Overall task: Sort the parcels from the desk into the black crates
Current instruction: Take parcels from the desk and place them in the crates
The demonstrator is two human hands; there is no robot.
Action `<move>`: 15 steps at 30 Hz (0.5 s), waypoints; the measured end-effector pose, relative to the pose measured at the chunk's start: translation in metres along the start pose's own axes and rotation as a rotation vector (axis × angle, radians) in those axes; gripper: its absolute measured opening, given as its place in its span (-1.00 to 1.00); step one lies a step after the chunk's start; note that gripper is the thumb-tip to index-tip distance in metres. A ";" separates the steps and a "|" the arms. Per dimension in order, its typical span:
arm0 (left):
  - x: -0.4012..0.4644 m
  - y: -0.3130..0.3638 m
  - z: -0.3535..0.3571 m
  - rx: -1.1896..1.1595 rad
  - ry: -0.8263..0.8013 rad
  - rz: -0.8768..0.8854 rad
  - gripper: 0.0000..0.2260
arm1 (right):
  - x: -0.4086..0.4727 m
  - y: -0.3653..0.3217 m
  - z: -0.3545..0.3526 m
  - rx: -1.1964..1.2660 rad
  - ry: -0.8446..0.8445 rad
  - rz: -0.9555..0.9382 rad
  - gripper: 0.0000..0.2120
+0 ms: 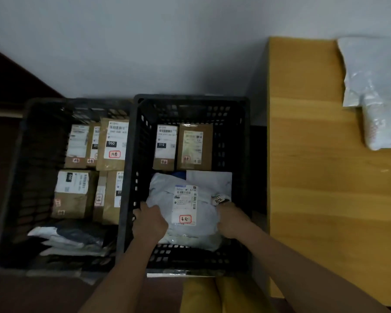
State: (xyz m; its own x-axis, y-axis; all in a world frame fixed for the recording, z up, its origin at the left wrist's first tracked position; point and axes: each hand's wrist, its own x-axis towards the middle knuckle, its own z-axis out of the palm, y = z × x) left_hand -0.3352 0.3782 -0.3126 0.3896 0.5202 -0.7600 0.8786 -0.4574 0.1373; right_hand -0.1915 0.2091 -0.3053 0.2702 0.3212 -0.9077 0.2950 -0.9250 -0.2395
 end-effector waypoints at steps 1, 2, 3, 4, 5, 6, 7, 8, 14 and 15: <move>0.002 -0.001 0.006 0.092 0.034 0.034 -0.63 | 0.004 0.000 0.004 -0.101 0.050 0.012 -0.40; 0.005 0.000 0.011 0.153 0.067 0.085 -0.52 | 0.007 -0.002 0.008 -0.160 0.102 0.001 -0.37; 0.010 0.000 0.017 0.184 0.081 0.143 -0.38 | 0.009 -0.005 0.010 -0.180 0.136 -0.019 -0.29; 0.015 0.001 0.021 0.203 0.075 0.202 -0.24 | 0.014 -0.008 0.014 -0.190 0.151 -0.033 -0.18; 0.022 0.002 0.026 0.215 0.051 0.245 -0.14 | 0.020 -0.010 0.016 -0.220 0.173 -0.044 -0.08; 0.028 0.003 0.030 0.230 0.023 0.272 -0.08 | 0.027 -0.011 0.020 -0.275 0.206 -0.061 -0.02; 0.035 0.003 0.033 0.249 -0.005 0.280 -0.04 | 0.036 -0.012 0.024 -0.332 0.241 -0.094 0.03; 0.043 0.003 0.037 0.267 -0.033 0.277 -0.01 | 0.044 -0.012 0.029 -0.377 0.260 -0.131 0.08; 0.070 -0.009 0.062 0.233 -0.169 0.241 0.11 | 0.077 0.003 0.064 -0.430 0.182 -0.155 0.15; 0.071 -0.010 0.065 0.233 -0.168 0.242 0.12 | 0.080 0.005 0.068 -0.423 0.180 -0.147 0.14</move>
State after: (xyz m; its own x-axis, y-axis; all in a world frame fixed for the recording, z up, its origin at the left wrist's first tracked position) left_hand -0.3345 0.3729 -0.4097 0.5107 0.2599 -0.8195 0.6726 -0.7144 0.1927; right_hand -0.2309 0.2166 -0.4021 0.3409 0.5070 -0.7917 0.6786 -0.7155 -0.1660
